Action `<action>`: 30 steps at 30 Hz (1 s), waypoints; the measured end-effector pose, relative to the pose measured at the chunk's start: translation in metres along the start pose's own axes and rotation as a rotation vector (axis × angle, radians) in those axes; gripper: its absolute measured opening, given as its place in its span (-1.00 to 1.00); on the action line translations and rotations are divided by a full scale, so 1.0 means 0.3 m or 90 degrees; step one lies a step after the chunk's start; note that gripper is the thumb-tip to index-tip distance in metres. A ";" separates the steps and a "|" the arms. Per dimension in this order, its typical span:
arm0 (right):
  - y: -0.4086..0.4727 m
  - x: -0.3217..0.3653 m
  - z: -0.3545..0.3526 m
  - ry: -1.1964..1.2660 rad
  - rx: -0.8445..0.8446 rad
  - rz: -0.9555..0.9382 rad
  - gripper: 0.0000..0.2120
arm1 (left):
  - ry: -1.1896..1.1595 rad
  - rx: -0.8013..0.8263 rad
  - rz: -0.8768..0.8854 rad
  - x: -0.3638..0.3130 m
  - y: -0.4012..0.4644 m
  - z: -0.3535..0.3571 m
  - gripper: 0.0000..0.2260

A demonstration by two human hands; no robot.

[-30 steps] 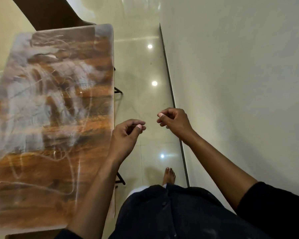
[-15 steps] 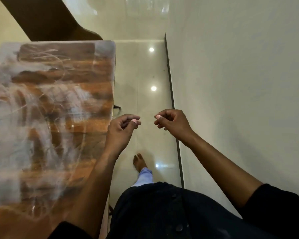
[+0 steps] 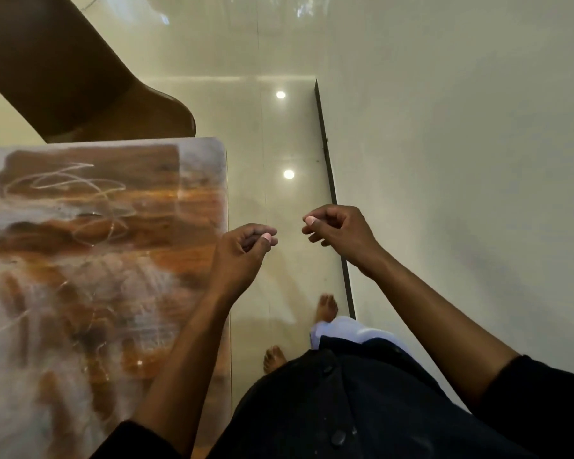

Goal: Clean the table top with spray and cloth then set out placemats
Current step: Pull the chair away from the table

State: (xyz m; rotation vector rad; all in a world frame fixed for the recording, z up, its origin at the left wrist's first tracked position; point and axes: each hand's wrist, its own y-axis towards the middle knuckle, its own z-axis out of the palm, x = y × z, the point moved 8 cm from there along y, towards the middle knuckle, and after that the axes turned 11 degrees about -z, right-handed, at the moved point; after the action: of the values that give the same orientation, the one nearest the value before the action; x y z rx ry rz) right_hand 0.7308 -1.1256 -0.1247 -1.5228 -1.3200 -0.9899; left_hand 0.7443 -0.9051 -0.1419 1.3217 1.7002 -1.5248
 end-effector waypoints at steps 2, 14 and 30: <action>0.146 -0.001 -0.020 -0.010 0.004 -0.015 -0.88 | -0.004 -0.017 -0.001 -0.047 0.114 -0.003 -0.84; 1.042 0.066 -0.166 -0.026 0.138 -0.082 -0.90 | -0.006 -0.146 -0.027 -0.430 0.741 -0.042 -0.83; 2.186 0.282 0.044 -0.100 0.307 -0.133 -0.91 | -0.114 -0.248 -0.064 -0.756 1.645 -0.377 -0.82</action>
State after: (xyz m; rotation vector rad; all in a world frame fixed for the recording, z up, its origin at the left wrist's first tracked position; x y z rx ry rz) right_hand 1.3922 -1.1286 -0.1201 -1.1250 -1.7110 -0.6180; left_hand 1.2989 -0.9209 -0.1457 0.8866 1.8511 -1.2373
